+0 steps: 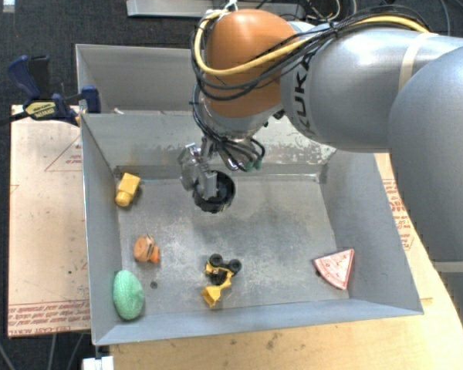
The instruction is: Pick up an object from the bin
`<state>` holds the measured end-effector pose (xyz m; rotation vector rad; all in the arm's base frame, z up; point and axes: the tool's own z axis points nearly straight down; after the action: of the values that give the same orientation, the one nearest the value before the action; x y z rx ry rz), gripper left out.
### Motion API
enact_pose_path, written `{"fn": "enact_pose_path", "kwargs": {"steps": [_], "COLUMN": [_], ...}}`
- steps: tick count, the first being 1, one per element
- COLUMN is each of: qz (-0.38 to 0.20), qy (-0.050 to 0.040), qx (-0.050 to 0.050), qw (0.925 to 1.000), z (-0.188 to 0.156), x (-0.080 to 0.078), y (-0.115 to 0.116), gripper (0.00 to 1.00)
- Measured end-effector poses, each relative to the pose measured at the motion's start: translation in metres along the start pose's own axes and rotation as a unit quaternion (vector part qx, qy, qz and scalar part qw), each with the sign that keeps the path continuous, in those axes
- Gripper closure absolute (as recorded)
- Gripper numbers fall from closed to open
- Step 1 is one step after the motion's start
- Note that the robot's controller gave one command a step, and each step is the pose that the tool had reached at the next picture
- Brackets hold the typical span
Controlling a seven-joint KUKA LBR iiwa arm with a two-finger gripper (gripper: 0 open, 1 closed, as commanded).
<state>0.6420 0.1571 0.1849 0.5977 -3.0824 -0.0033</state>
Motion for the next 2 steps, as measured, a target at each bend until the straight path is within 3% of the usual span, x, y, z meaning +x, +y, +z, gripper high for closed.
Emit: {"fn": "enact_pose_path", "kwargs": {"steps": [1,2], "qz": [-0.059,-0.077], "qy": [-0.0097,0.0032], "qx": [0.003,-0.001], "qw": [0.9982,0.9970], "z": [-0.012,-0.027], "x": [0.017,0.019], "y": [-0.014,-0.015], "gripper": [1.00,1.00]}}
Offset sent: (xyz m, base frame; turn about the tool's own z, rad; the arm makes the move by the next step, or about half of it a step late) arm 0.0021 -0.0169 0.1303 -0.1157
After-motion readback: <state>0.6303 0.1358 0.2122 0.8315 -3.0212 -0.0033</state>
